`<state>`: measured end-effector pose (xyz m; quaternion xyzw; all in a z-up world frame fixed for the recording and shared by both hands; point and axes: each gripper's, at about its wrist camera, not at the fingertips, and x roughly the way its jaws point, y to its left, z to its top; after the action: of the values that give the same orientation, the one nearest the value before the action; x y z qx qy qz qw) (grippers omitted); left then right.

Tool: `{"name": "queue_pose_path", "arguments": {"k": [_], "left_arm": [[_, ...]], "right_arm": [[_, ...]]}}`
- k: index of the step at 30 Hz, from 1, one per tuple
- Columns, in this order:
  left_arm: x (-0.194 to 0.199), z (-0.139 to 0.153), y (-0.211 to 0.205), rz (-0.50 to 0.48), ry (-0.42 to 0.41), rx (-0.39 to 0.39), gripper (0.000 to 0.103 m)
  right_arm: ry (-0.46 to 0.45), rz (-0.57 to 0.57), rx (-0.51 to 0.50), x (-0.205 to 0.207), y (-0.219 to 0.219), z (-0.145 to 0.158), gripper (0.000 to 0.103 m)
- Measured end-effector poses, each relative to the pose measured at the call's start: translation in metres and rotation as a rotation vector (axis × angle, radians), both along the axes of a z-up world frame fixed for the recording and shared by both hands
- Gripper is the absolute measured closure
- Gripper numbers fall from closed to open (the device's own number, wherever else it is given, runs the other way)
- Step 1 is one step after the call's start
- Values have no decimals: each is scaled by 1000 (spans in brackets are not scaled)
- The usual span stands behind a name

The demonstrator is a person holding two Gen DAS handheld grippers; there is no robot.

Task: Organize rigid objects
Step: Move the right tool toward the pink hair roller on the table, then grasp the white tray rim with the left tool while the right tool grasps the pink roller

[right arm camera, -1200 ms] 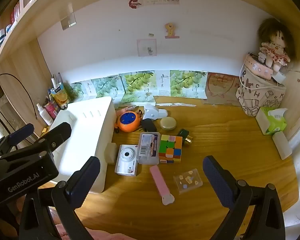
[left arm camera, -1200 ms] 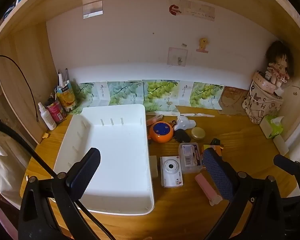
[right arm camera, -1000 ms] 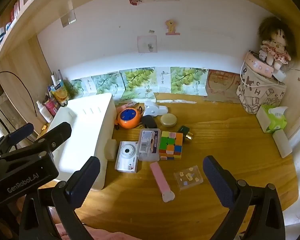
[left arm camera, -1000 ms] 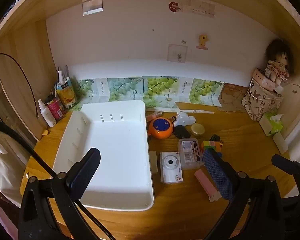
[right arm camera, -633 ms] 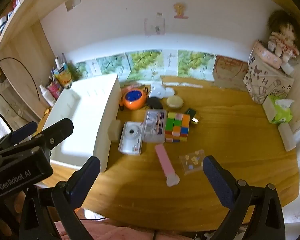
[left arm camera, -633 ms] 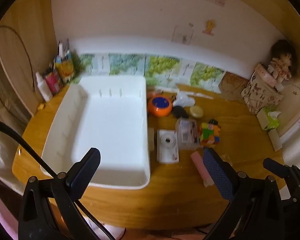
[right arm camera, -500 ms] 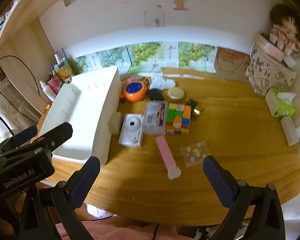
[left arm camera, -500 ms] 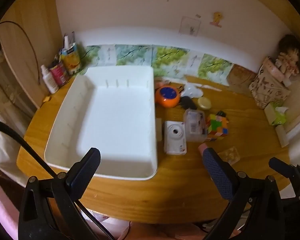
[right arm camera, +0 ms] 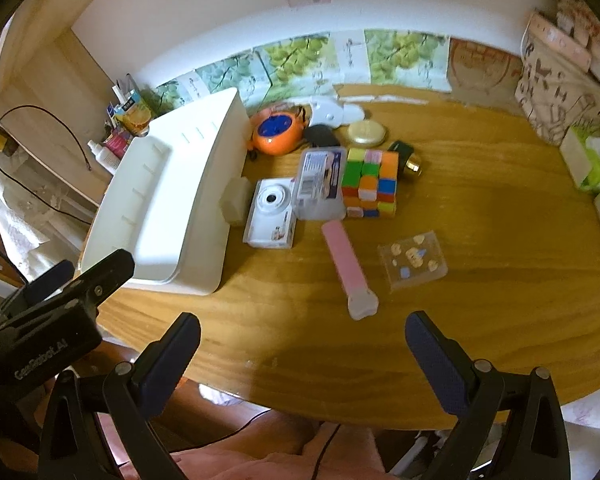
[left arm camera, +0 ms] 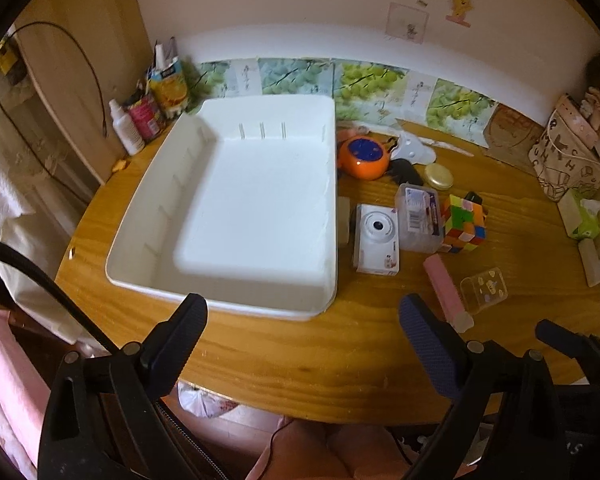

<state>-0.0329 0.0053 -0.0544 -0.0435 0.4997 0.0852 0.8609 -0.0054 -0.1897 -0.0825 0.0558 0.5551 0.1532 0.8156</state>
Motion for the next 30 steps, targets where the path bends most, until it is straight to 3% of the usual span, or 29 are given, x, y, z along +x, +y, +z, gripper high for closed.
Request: {"name": "queue_pose_path", "arguments": {"k": [4,6,12,17,19,24,30], "left_arm": [[-3,0,-3,31,14,16,6],[-3,0,-4,45,16,17,6],[-1,3,2,88,7,-5,8],[2,1,20,130,6,-100,12],[4,-2,29,141,10,-142,12],[13,-5,47,138,20,-152,15],[28,-20,89,140,116,-168,18]], "right_arm": [[45,8,30,5,-4,-9,2],[59,1,41,6,-8,-11,9],[107,0,73,16,-16,-19,14],[160,-13,109,27,-19,-29,18],[190,-34,123,34,-19,-36,21],[285,-118,137,46,-18,-59,23],[373,-249,155,54,-13,-78,23]]}}
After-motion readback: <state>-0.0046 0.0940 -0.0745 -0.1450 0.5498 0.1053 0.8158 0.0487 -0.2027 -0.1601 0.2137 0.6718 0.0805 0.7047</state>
